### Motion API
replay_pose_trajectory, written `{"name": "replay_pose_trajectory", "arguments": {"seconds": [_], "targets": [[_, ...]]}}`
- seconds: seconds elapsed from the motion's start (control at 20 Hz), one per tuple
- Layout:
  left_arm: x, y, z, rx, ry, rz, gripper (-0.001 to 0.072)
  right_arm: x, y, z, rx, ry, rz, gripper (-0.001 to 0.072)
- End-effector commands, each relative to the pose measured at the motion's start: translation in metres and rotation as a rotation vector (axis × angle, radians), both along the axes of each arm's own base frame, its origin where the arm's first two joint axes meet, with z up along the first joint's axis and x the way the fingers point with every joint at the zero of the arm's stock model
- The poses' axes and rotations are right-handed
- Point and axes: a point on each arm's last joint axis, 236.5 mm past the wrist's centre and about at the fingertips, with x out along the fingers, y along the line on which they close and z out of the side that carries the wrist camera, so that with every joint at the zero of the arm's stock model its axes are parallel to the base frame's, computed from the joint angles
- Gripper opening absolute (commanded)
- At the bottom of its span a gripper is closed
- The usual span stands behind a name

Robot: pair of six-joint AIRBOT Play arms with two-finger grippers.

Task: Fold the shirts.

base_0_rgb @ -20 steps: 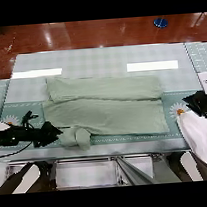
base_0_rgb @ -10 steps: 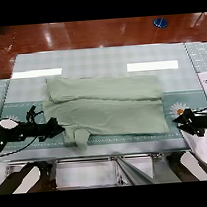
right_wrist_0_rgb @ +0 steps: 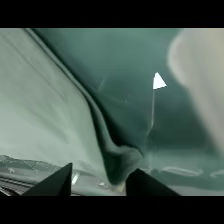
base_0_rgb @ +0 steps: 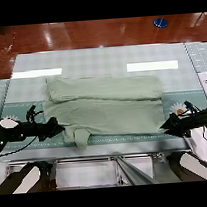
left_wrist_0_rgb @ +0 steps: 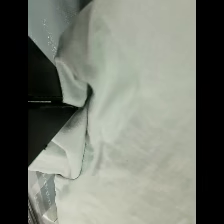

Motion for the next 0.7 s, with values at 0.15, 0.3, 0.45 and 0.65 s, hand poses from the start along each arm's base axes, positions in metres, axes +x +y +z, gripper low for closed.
{"name": "replay_pose_trajectory", "arguments": {"seconds": [0.15, 0.3, 0.45, 0.65], "targets": [[0.039, 0.013, 0.037, 0.002, -0.106, -0.017, 0.0019, 0.055, 0.025, 0.036, 0.158, -0.285, 0.060, 0.0031], [0.084, 0.029, 0.084, 0.033, -0.240, -0.017, 0.0019, 0.081, 0.014, 0.058, 0.142, -0.363, 0.065, 0.0031], [0.135, 0.037, 0.126, 0.028, -0.369, 0.018, 0.0019, 0.124, 0.002, 0.081, 0.067, -0.493, 0.066, 0.0031], [0.194, 0.040, 0.129, 0.012, -0.370, -0.016, 0.0019, 0.198, -0.004, 0.097, -0.053, -0.607, 0.075, 0.0031]]}}
